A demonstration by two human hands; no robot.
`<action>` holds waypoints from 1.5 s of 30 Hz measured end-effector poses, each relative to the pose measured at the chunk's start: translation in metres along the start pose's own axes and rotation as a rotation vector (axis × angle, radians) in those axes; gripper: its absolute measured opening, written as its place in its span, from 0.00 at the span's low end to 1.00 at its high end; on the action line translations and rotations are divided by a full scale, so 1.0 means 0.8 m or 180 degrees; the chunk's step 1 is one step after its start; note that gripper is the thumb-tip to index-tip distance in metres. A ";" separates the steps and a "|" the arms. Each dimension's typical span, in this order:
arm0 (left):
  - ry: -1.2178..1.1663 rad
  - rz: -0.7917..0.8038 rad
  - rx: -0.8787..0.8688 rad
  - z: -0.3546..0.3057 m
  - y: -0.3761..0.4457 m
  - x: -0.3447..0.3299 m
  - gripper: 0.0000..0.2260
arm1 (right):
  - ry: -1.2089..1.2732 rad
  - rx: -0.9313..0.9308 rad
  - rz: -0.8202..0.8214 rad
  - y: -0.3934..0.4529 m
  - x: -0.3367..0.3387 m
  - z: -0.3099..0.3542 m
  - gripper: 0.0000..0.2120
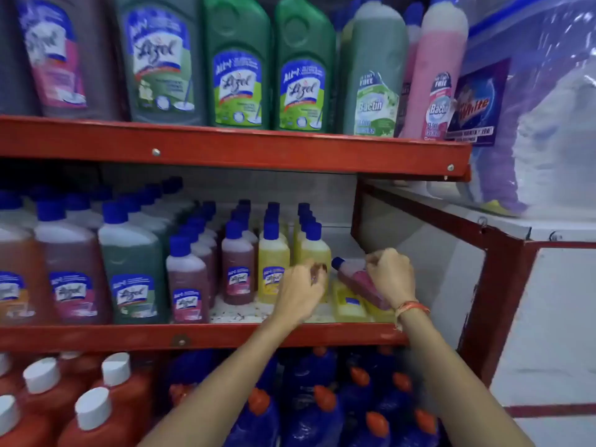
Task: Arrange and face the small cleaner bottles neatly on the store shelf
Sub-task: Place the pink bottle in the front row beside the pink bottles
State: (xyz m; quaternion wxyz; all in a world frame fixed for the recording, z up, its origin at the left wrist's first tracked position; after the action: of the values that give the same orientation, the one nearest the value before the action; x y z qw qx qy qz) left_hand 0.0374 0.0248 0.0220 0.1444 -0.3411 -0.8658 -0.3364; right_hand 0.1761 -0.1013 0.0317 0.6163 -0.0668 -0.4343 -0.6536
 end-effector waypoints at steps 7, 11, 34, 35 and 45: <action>-0.1394 0.0606 0.1602 0.037 0.034 -0.096 0.08 | 0.0007 -0.0421 0.1465 0.047 -0.028 -0.056 0.18; -0.1913 0.0619 0.2094 0.034 0.046 -0.116 0.04 | 0.0919 -0.0940 0.1663 0.042 -0.028 -0.068 0.16; -0.2185 -0.0316 0.0949 0.100 0.002 0.055 0.20 | 0.2793 -0.0681 0.1383 -0.076 -0.067 0.055 0.24; -0.2143 -0.0359 0.0926 0.107 -0.001 0.062 0.20 | 0.2787 -0.0661 0.1366 -0.081 -0.076 0.059 0.24; -0.1936 -0.0630 0.0920 0.146 -0.011 0.089 0.19 | 0.2556 -0.0337 0.1167 -0.107 -0.113 0.085 0.26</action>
State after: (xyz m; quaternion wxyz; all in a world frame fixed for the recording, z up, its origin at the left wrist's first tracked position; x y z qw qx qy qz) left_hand -0.0227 0.1347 -0.0340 -0.1066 -0.3161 -0.9368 -0.1057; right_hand 0.0927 -0.0012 -0.0245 0.8375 0.0850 -0.1074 -0.5290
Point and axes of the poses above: each hand's wrist, its own y-axis towards the middle knuckle, its own x-axis out of the back of the hand, z = x × y, the point moved 5 cm from there along y, towards the middle knuckle, and after that the axes turned 5 degrees about -z, right-handed, at the moved point
